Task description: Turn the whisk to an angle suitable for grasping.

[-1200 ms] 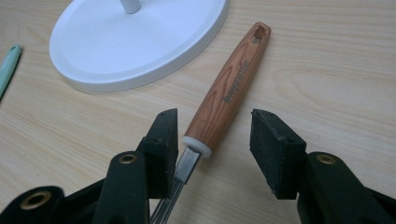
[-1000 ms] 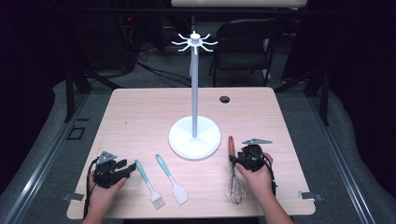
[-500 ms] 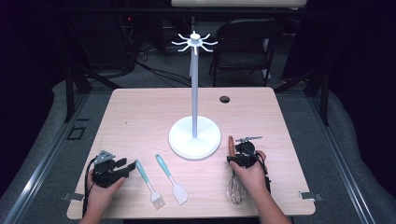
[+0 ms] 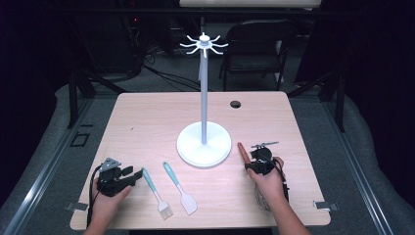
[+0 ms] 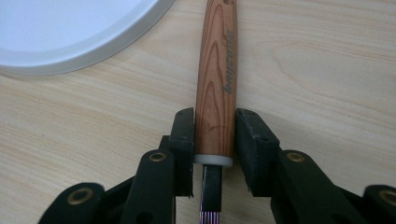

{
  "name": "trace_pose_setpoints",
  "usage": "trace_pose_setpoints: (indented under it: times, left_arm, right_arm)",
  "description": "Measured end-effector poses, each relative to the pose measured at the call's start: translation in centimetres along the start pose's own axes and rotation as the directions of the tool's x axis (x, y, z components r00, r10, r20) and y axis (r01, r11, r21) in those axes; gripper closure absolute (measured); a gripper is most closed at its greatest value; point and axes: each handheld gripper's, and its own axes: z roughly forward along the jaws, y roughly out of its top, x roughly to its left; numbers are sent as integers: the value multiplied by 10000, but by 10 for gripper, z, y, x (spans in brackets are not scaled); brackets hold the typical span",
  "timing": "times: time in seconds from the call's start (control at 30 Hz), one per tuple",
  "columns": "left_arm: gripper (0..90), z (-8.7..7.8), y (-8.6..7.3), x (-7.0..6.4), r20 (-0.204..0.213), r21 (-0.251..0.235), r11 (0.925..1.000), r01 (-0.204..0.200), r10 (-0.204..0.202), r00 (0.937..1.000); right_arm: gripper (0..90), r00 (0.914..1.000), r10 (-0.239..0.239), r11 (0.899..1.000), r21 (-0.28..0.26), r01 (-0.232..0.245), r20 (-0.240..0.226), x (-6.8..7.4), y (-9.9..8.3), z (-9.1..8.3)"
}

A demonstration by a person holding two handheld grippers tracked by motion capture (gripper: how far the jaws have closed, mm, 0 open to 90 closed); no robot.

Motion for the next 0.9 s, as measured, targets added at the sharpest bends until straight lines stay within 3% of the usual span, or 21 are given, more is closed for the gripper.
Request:
trace_pose_setpoints:
  times: [0.2, 0.33, 0.43, 0.67, 0.9]
  left_arm:
    - [504, 1, 0, 0, 69, 58, 10000, -34, 34, 10000]
    - [502, 1, -1, 0, 32, -30, 10000, 15, -15, 10000]
    - [502, 1, -1, 1, 37, -17, 10000, 38, -38, 10000]
    - [501, 1, -1, 2, 30, 50, 10000, 23, -23, 10000]
    - [500, 2, 0, 2, -5, 108, 9999, 11, -11, 10000]
  right_arm:
    - [679, 10000, 41, 9996, 294, -40, -35, -1, 1, 3]
    - [627, 9977, 474, 9979, 470, -451, -493, -4, 3, 2]
    - [630, 9973, 484, 9971, 619, -449, -559, -6, 4, 1]
    - [635, 9952, 697, 9968, 436, -668, -688, -10, 6, -2]
    - [658, 9868, 1171, 9907, 824, -1082, -1117, -20, 8, 2]
